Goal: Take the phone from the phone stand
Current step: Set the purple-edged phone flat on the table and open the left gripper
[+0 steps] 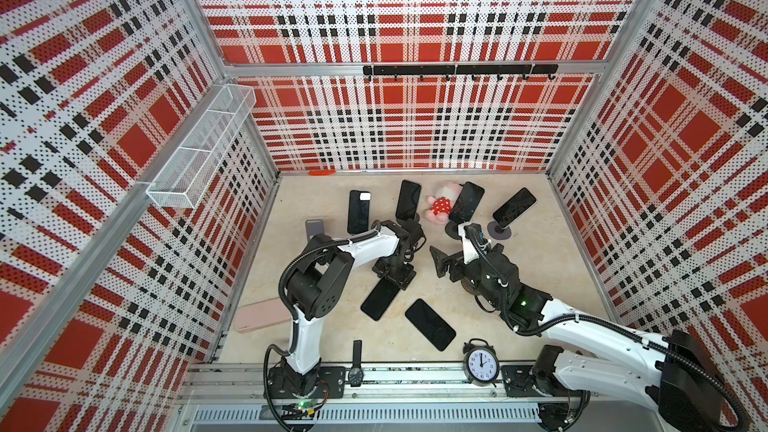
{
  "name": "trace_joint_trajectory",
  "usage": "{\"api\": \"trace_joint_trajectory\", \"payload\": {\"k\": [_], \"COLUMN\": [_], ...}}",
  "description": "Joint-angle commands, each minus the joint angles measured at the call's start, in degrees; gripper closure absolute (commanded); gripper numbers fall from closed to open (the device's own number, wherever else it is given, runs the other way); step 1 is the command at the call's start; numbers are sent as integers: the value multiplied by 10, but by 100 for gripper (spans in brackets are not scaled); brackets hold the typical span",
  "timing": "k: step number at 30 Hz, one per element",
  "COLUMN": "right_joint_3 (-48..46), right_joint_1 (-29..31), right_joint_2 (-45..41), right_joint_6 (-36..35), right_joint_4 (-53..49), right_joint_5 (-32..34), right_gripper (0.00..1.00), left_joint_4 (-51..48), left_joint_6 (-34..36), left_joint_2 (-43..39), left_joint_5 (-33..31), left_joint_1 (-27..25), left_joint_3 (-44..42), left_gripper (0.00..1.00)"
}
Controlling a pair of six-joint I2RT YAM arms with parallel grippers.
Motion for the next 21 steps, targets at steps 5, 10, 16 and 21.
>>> {"api": "trace_joint_trajectory", "payload": {"k": [5,10,16,21], "right_joint_3": [-2,-8,-17,-17], "right_joint_1": [-2,-2,-2,-2], "right_joint_2": [-3,-12,-26,-27], "right_joint_6": [2,7,8,11], "right_joint_4": [4,5,13,11], "right_joint_5": [-6,10,22,23], "right_gripper": [0,0,0,0], "left_joint_4": [48,43,41,38], "left_joint_6": [5,6,5,4], "left_joint_2": [39,41,40,40], "left_joint_5": [15,12,12,7], "left_joint_1": [-2,-2,-2,-2], "left_joint_3": [-5,-1,1,5], "left_gripper": [21,21,21,21]}}
